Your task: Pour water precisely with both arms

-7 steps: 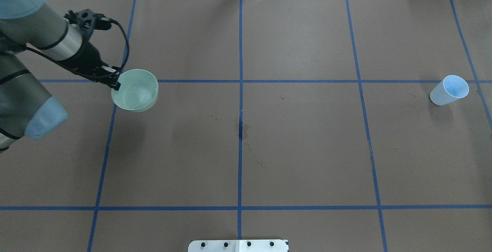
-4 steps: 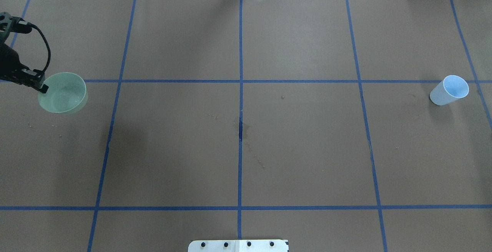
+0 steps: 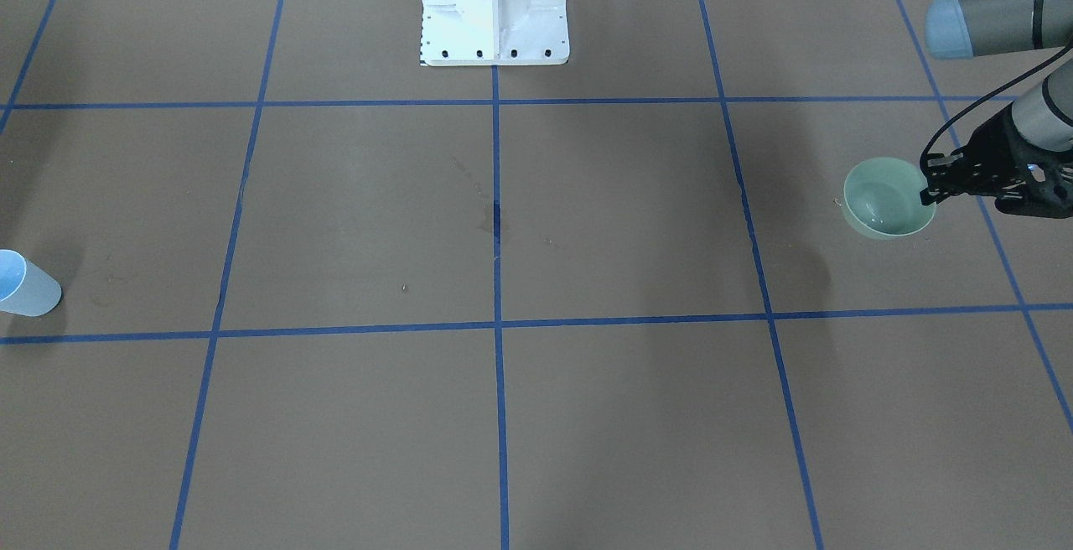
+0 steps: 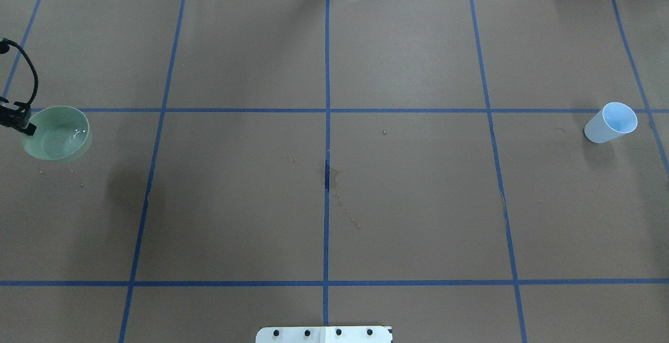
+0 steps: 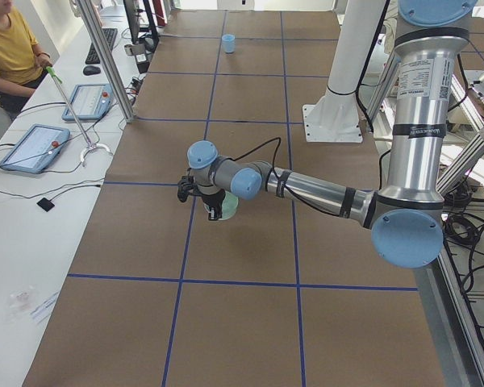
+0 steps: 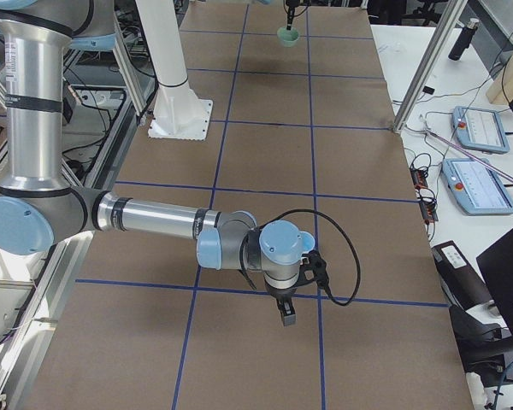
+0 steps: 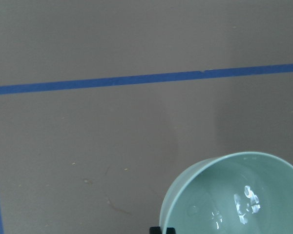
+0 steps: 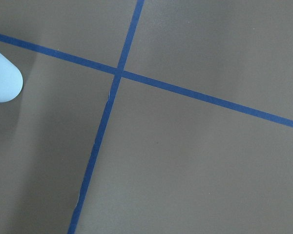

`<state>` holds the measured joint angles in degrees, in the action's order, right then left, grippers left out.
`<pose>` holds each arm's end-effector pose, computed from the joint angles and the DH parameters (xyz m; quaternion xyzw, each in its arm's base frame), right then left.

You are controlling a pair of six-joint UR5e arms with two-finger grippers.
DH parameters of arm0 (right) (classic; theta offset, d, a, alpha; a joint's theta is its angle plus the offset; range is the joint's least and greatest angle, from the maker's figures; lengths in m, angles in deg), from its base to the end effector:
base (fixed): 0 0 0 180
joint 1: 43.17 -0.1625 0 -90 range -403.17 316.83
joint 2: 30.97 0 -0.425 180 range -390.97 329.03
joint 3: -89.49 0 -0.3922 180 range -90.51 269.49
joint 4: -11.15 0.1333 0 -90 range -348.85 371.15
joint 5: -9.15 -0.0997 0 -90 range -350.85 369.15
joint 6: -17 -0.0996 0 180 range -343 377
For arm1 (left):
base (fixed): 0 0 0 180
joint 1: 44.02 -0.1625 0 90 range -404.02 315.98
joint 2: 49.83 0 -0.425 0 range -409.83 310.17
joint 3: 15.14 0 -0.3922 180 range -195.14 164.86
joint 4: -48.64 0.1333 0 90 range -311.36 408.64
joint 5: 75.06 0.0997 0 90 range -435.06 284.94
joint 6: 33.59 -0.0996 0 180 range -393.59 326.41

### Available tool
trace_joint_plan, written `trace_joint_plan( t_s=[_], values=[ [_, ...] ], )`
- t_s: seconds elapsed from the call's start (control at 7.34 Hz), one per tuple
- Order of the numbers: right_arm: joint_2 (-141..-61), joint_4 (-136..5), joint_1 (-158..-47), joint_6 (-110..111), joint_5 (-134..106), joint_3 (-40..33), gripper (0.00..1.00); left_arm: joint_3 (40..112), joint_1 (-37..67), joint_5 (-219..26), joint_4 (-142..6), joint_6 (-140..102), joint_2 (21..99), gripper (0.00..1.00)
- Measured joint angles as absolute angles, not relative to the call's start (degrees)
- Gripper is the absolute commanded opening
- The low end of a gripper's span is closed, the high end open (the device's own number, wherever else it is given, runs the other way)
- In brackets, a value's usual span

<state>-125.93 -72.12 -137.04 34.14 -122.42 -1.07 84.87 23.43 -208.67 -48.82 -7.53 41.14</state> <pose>0.0979 -0.4514 0.6864 0.0834 -0.3454 -0.1152 0.9276 0.1358 -0.4954 0.5496 -0.0153 0.3954 0.0314 0.9179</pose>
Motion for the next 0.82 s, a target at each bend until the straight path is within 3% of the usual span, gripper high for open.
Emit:
trace_joint_plan(
  t_s=[0.68, 0.82],
  values=[
    [-125.75, -71.92, -137.04, 34.14, -122.36, -1.28, 1.00, 78.21, 23.31, -208.82, -59.74, 5.89, 42.97, 0.00],
    [-125.73, -71.91, -137.04, 34.14, -122.34, -1.30, 1.00, 76.21, 23.20, -208.83, -62.84, 9.72, 44.41, 0.06]
  ],
)
